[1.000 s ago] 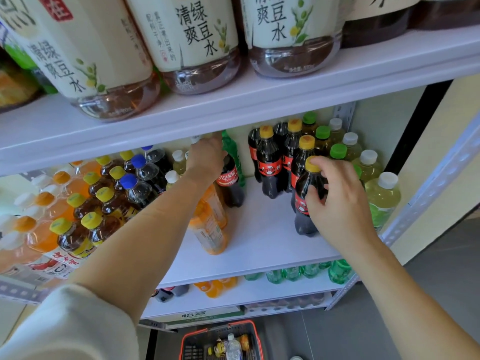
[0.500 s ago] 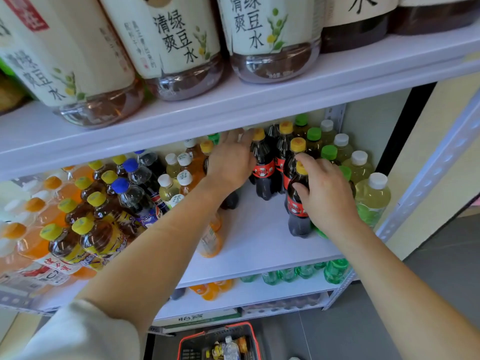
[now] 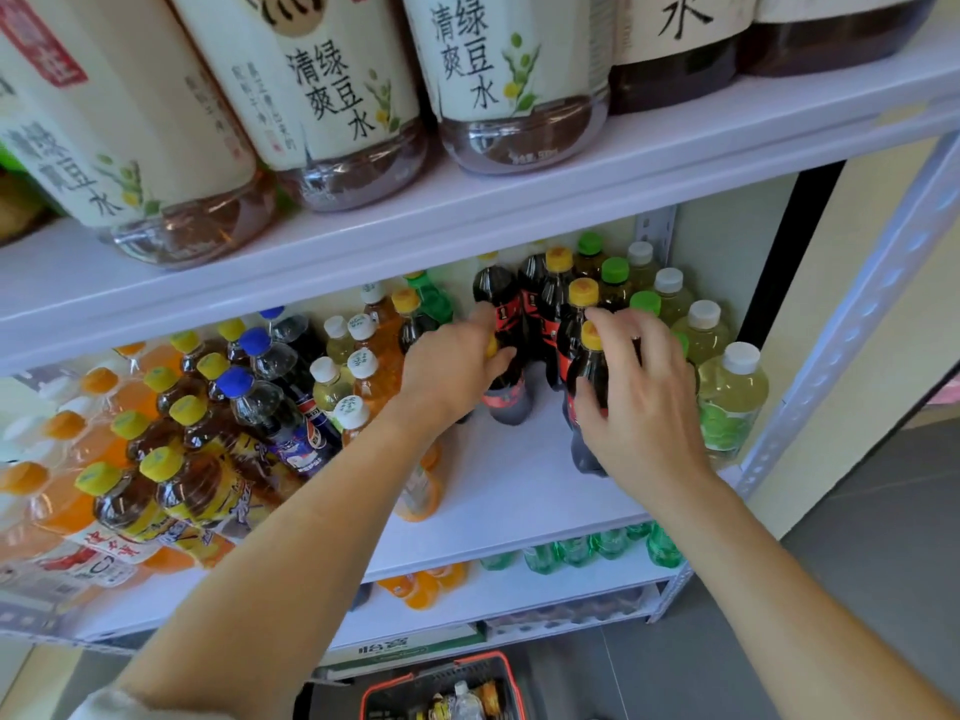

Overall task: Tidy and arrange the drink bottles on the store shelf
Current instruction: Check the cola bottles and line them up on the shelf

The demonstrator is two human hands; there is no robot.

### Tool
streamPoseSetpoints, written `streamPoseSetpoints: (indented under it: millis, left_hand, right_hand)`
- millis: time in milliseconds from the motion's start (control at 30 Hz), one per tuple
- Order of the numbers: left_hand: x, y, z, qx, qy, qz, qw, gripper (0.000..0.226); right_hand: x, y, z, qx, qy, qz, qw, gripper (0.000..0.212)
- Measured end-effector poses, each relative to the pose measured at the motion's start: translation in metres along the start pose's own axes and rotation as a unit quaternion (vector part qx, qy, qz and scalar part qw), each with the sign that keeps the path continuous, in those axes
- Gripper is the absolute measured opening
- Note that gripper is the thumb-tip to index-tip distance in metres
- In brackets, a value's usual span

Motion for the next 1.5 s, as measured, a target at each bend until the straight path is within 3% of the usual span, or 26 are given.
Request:
streamPoseSetpoints:
  millis: [67,133,200,233,300,333,367,433,467,567,633,733,833,900,1000,1033,1067,1200,1233,1267,1300,1333,1433,1500]
  left_hand:
    - [-0.003,0.021,-0.024,-0.069,0.02,-0.019,0.997,0.036]
    - [-0.007,0.043,-0.05,-0.142,0.037,-0.077,0.986,0.034]
    - [-0.009,0.066,-0.078,-0.204,0.065,-0.145,0.966,0.031]
    - [-0.007,0.076,-0.092,-0.229,0.087,-0.201,0.949,0.029]
    - [-0.001,0.091,-0.117,-0.264,0.135,-0.342,0.892,0.025]
    - [0.003,0.095,-0.128,-0.276,0.157,-0.401,0.859,0.021]
    - [0.007,0.099,-0.139,-0.285,0.172,-0.442,0.833,0.018]
    - [0.015,0.103,-0.157,-0.3,0.191,-0.487,0.798,0.017]
    - [0.019,0.103,-0.166,-0.308,0.202,-0.509,0.778,0.018]
    - [0.03,0.1,-0.189,-0.306,0.238,-0.601,0.699,0.03]
    - [0.031,0.093,-0.206,-0.282,0.248,-0.663,0.648,0.044]
    - [0.02,0.077,-0.236,-0.21,0.252,-0.744,0.582,0.055]
    - [0.001,0.071,-0.257,-0.146,0.189,-0.848,0.472,0.076]
    - [-0.003,0.077,-0.267,-0.145,0.156,-0.887,0.41,0.078]
    - [0.004,0.081,-0.282,-0.192,0.202,-0.867,0.412,0.064]
    - [0.009,0.08,-0.288,-0.21,0.232,-0.851,0.423,0.061]
    - [0.015,0.081,-0.295,-0.226,0.261,-0.83,0.439,0.061]
    - [0.032,0.089,-0.314,-0.274,0.318,-0.753,0.508,0.066]
    - [0.033,0.091,-0.317,-0.277,0.319,-0.746,0.515,0.071]
    - [0.035,0.092,-0.319,-0.276,0.318,-0.746,0.516,0.075]
    - [0.036,0.093,-0.321,-0.275,0.31,-0.753,0.511,0.075]
    - [0.037,0.093,-0.323,-0.271,0.298,-0.766,0.501,0.069]
    - [0.039,0.093,-0.322,-0.239,0.222,-0.834,0.446,0.044]
    - [0.039,0.093,-0.318,-0.229,0.176,-0.868,0.403,0.044]
  right_hand:
    - [0.006,0.001,-0.014,0.021,0.027,0.075,0.997,0.052]
    - [0.005,-0.007,-0.028,0.121,-0.012,0.173,0.977,0.049]
    - [0.002,-0.02,-0.047,0.286,-0.133,0.267,0.911,0.051]
    - [0.001,-0.025,-0.059,0.371,-0.205,0.32,0.847,0.052]
    - [0.004,-0.031,-0.089,0.506,-0.334,0.45,0.656,0.055]
    - [0.008,-0.03,-0.102,0.546,-0.358,0.505,0.565,0.059]
    - [0.014,-0.027,-0.113,0.573,-0.352,0.547,0.499,0.064]
    - [0.032,-0.018,-0.127,0.597,-0.311,0.599,0.434,0.065]
    - [0.043,-0.015,-0.133,0.6,-0.291,0.61,0.427,0.063]
    - [0.075,-0.009,-0.146,0.561,-0.287,0.614,0.475,0.061]
    - [0.093,-0.007,-0.157,0.534,-0.311,0.618,0.486,0.062]
    - [0.122,-0.002,-0.175,0.539,-0.336,0.64,0.433,0.062]
    - [0.15,-0.003,-0.2,0.573,-0.338,0.662,0.345,0.057]
    - [0.167,-0.006,-0.217,0.591,-0.334,0.666,0.31,0.055]
    - [0.184,-0.012,-0.233,0.557,-0.371,0.664,0.334,0.055]
    - [0.184,-0.015,-0.236,0.528,-0.394,0.656,0.368,0.055]
    - [0.184,-0.016,-0.237,0.506,-0.394,0.637,0.427,0.055]
    - [0.195,-0.005,-0.236,0.441,-0.196,0.397,0.781,0.057]
    - [0.197,-0.002,-0.236,0.4,-0.156,0.355,0.83,0.059]
    - [0.198,-0.001,-0.237,0.373,-0.14,0.347,0.849,0.058]
    - [0.201,0.0,-0.238,0.37,-0.147,0.366,0.841,0.054]
    - [0.203,0.0,-0.239,0.387,-0.184,0.42,0.8,0.049]
    - [0.205,-0.007,-0.241,0.47,-0.326,0.602,0.557,0.055]
    - [0.206,-0.008,-0.244,0.529,-0.347,0.626,0.456,0.062]
Point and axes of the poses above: each hand's wrist, its own z-axis towards the middle knuckle, its own y-axis out of the back of the hand, x = y × z, the point moved 4 cm from there along z, towards the middle knuckle, and after that the axes turned 11 degrees about -y, right-handed, at the moved point
